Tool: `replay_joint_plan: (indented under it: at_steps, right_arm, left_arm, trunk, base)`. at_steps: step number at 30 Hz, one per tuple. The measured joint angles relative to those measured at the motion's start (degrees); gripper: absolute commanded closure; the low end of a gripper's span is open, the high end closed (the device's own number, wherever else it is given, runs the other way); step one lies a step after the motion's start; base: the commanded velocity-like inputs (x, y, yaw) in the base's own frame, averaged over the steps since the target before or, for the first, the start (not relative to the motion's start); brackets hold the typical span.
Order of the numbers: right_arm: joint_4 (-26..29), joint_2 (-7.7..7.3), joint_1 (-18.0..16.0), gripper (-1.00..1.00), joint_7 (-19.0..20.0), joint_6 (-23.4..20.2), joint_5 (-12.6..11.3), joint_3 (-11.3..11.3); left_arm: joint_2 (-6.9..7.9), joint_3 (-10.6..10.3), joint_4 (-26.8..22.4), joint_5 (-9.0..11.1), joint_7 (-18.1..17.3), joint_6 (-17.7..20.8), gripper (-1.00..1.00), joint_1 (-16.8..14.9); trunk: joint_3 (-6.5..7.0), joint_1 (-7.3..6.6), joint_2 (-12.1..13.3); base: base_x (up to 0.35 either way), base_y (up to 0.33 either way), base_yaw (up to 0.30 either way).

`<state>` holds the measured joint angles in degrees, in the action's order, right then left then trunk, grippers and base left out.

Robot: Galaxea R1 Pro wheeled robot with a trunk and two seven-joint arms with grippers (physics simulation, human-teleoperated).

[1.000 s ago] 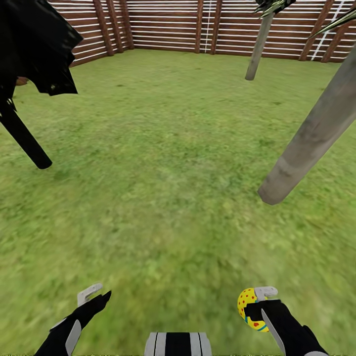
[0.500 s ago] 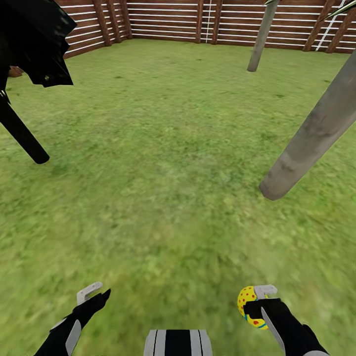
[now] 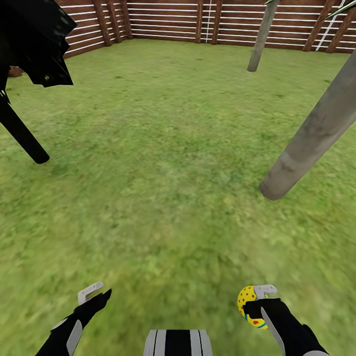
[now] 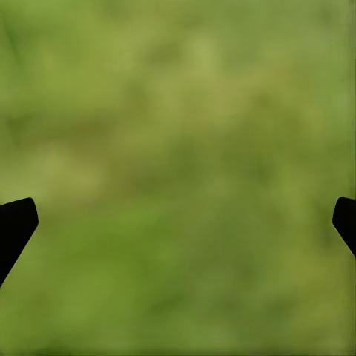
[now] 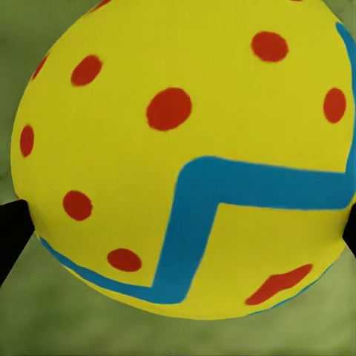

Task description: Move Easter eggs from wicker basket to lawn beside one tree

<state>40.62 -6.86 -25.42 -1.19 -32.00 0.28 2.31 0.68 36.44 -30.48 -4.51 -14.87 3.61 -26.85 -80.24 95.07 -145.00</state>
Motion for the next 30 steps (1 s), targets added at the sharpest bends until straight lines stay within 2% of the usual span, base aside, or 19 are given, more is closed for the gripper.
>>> replay_joint_plan:
  at_steps: [3,12,27,30]
  right_arm:
    - [-0.9,-0.03,0.0,-1.0,-0.1,0.0,1.0,-0.1]
    - [-1.0,-0.08,0.0,-1.0,-0.1,0.0,1.0,-0.1]
    - [-1.1,-0.12,0.0,-1.0,-0.2,0.1,1.0,-0.1]
    - [-1.1,-0.12,0.0,-1.0,-0.2,0.2,1.0,-0.1]
  left_arm:
    - [-0.07,-0.1,0.8,0.0,0.0,0.0,-1.0,0.0]
    - [-0.91,-0.2,2.0,-0.7,0.1,0.0,-1.0,0.0]
    - [-1.8,-0.2,2.2,-1.2,0.0,0.0,-1.0,0.0]
    - [-2.26,-0.3,3.6,-1.3,0.0,-0.1,-1.0,0.0]
  trunk:
    - [0.65,-0.06,0.0]
    - [2.65,-0.28,0.2]
    - [5.97,-0.65,0.4]
    - [6.64,-0.72,0.4]
  base:
    - [0.0,0.0,0.0]
    - [-0.038,0.0,0.0]
    - [-0.327,0.0,0.0]
    - [-0.34,0.0,0.0]
